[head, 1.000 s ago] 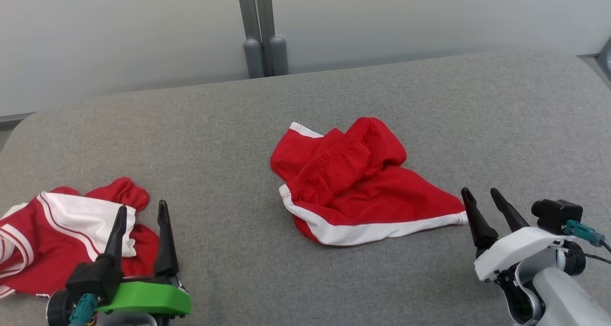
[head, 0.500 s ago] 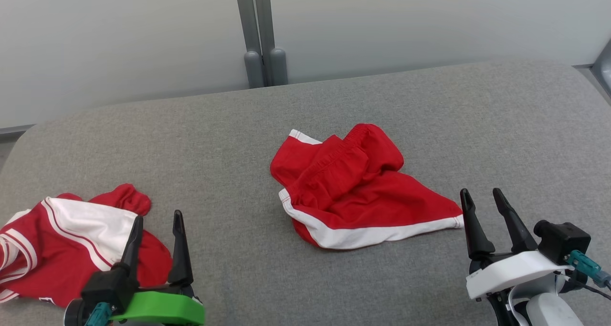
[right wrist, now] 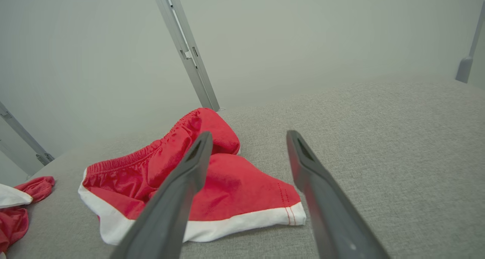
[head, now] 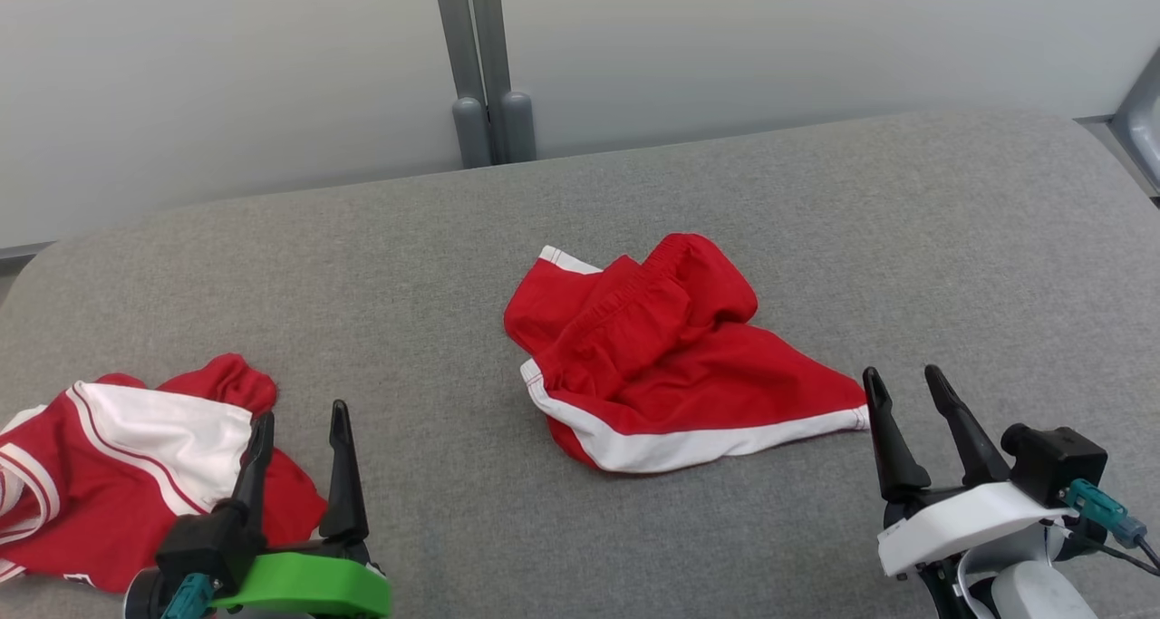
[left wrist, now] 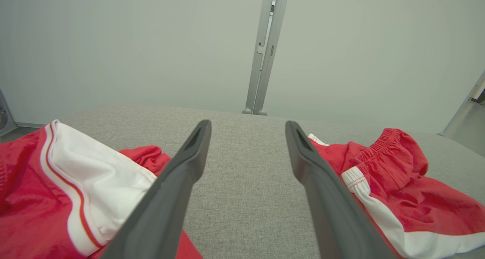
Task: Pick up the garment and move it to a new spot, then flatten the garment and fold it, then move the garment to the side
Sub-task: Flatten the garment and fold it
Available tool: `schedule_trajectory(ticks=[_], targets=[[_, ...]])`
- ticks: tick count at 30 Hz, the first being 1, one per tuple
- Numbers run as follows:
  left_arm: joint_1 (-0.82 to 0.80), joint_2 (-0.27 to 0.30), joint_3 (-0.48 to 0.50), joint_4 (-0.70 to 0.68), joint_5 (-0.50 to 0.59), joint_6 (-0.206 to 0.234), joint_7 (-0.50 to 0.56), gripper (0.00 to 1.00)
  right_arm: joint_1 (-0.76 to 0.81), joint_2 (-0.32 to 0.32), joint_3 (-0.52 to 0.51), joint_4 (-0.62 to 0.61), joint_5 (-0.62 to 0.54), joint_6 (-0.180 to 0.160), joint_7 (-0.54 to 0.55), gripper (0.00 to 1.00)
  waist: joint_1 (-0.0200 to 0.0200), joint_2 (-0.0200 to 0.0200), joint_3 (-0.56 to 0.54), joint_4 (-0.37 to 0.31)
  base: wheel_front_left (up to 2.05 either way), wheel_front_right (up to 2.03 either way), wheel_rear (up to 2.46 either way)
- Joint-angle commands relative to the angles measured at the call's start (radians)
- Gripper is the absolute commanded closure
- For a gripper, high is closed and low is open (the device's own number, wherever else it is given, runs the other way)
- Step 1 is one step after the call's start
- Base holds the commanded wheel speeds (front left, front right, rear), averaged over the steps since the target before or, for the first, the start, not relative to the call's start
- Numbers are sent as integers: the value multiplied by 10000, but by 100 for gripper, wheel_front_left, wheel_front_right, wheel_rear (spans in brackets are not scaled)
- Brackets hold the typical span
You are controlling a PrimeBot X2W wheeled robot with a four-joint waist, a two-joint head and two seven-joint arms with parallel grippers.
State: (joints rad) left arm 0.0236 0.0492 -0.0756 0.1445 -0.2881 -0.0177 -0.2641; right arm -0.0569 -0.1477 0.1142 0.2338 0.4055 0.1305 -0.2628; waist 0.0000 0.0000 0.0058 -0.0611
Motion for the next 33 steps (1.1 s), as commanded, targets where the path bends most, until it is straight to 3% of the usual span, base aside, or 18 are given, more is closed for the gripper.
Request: schedule_trajectory(ticks=[1, 8, 17, 25, 33], targets=[[-111, 23, 23, 26, 89, -11, -6, 0, -59, -61, 8, 51, 1, 4, -27, 0, 0, 0, 18, -24, 0, 0, 0], [-419, 72, -390, 555, -121, -427, 541, 0, -171, -251, -156, 405, 79, 4, -28, 0, 0, 0, 166, -112, 0, 0, 0], [-1823, 574, -1601, 781, -814, -1040, 3143, 0, -1246, -761, 530, 2017, 861, 4, 636, 0, 0, 0, 1081, -230, 0, 0, 0], [-3142, 1202, -2668, 634, -1652, -1131, 4692, 0, -2372, -940, 1496, 2987, 1800, 4, 1130, 0, 0, 0, 2033, -457, 0, 0, 0], [-4057, 1864, -3793, 698, -2545, -1140, 5476, 0, -3097, -999, 2702, 3758, 2830, 3, 1518, 0, 0, 0, 2520, -588, 0, 0, 0]])
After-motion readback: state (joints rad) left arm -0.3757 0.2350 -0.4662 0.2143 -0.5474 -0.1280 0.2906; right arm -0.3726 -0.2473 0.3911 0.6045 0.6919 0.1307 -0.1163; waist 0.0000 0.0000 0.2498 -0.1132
